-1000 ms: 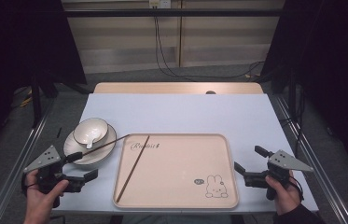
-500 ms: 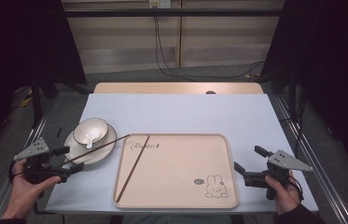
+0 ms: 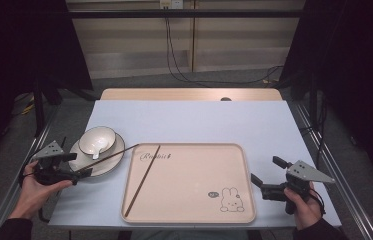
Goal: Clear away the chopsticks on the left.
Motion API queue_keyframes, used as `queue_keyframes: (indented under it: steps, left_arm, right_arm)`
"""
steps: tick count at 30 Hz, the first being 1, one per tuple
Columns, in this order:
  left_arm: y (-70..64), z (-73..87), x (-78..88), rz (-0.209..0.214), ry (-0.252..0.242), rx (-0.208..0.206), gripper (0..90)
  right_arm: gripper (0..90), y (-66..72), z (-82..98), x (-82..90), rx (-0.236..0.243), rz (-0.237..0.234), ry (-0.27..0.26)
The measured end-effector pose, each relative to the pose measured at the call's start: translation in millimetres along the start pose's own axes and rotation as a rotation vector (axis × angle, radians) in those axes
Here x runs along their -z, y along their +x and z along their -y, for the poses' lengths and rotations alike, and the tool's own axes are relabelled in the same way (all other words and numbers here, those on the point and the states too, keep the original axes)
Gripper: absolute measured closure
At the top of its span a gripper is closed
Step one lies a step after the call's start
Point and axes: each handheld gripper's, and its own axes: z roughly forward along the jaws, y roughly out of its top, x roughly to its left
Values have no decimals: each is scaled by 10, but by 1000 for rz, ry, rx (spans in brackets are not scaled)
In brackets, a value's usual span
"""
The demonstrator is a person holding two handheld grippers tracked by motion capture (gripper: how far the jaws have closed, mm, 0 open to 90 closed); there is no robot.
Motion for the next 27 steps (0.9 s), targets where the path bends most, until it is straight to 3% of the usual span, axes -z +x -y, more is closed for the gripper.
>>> queue_keyframes:
  steps: [6,12,13,15,20,23,27]
  left_arm:
    - [-18,-14,-96,15,55,-36,206]
    - [-20,-51,-142,35,110,-58,438]
    - [-28,-57,-152,47,111,-68,438]
    - [-46,-67,-166,34,123,-94,529]
    - [-56,-81,-216,29,143,-75,602]
    - [-76,-96,-233,41,166,-83,728]
    - [-89,-101,-250,59,184,-103,783]
  right_arm:
    - [18,1,0,-1,0,-1,1]
    - [18,0,0,-2,0,0,1]
    - [18,-2,1,-1,2,-1,3]
    - [21,-2,2,-1,1,0,6]
    - [21,-2,3,0,2,-2,7]
    - [21,-1,3,0,2,0,9]
    - [21,1,4,-7,1,1,11]
